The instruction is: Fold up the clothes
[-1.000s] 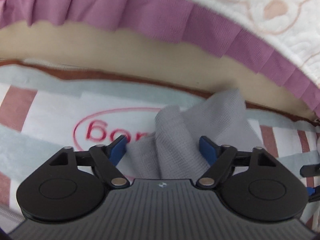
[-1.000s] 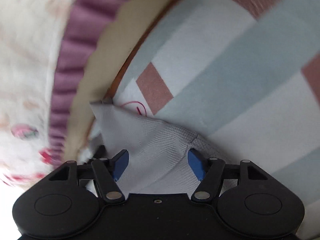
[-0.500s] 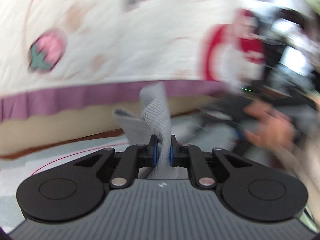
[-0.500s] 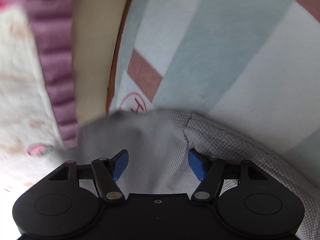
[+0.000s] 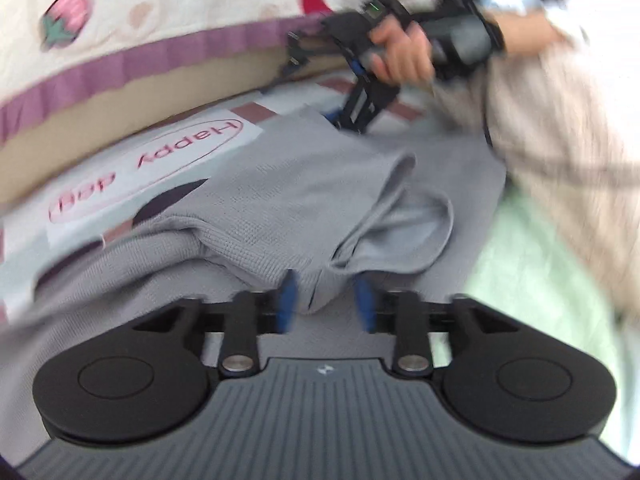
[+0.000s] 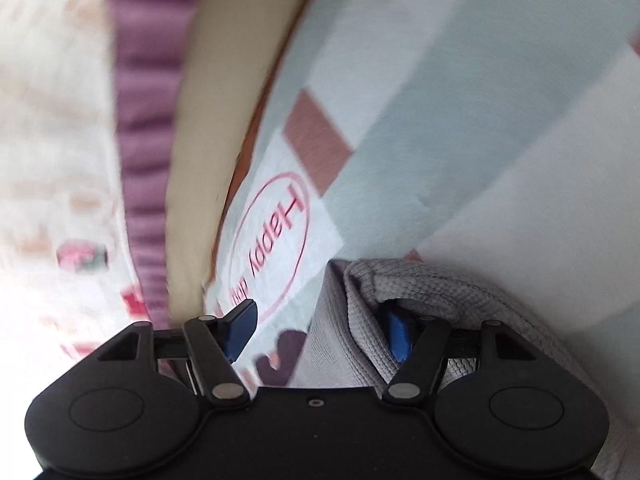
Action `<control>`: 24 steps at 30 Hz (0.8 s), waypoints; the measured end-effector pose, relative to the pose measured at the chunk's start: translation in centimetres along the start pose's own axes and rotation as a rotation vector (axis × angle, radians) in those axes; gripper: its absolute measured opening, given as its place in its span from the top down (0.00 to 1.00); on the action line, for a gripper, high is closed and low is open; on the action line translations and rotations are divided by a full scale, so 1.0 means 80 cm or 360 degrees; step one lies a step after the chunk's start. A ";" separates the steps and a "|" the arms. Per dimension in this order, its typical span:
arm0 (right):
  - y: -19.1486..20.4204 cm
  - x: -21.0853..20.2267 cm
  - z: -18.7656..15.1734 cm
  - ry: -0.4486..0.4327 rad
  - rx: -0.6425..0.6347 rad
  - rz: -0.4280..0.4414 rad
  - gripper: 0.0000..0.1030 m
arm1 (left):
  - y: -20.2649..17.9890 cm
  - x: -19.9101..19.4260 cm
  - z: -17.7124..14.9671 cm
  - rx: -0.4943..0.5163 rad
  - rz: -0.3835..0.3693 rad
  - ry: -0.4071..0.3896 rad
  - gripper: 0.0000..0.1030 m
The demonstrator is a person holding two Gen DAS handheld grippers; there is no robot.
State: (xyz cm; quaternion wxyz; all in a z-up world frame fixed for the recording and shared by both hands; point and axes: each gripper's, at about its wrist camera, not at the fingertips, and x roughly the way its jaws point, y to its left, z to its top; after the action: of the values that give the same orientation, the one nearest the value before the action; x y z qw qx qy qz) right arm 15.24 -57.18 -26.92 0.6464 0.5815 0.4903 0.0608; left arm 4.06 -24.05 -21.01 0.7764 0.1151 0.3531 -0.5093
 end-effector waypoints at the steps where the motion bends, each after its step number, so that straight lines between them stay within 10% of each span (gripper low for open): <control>1: 0.005 0.001 -0.001 0.0007 -0.0045 -0.0010 0.31 | 0.007 -0.001 0.001 -0.0093 -0.0026 -0.0004 0.53; 12: 0.023 -0.004 0.028 0.0146 -0.0414 -0.0060 0.31 | 0.088 0.036 -0.001 -0.1059 -0.0237 -0.0108 0.30; 16: 0.021 0.015 0.050 0.0080 -0.0454 -0.0075 0.48 | 0.084 0.071 0.002 -0.1100 -0.0143 -0.0097 0.25; 18: 0.033 0.011 0.048 -0.0015 -0.0597 -0.0125 0.92 | 0.078 0.076 0.006 -0.1060 -0.0115 -0.0113 0.38; 20: 0.048 0.003 0.042 -0.0082 -0.0737 -0.0073 0.92 | 0.073 0.076 0.008 -0.0989 -0.0085 -0.0097 0.77; 24: 0.070 0.006 0.035 -0.0138 -0.0991 -0.0205 0.92 | 0.077 0.076 0.000 -0.1018 -0.0067 -0.0047 0.82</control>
State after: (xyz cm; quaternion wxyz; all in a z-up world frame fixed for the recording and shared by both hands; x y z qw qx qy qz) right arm 20.25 -57.03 -23.13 0.8160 0.3255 0.4560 0.1420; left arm 10.87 -25.61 -26.17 0.7675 -0.1494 0.4863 -0.3900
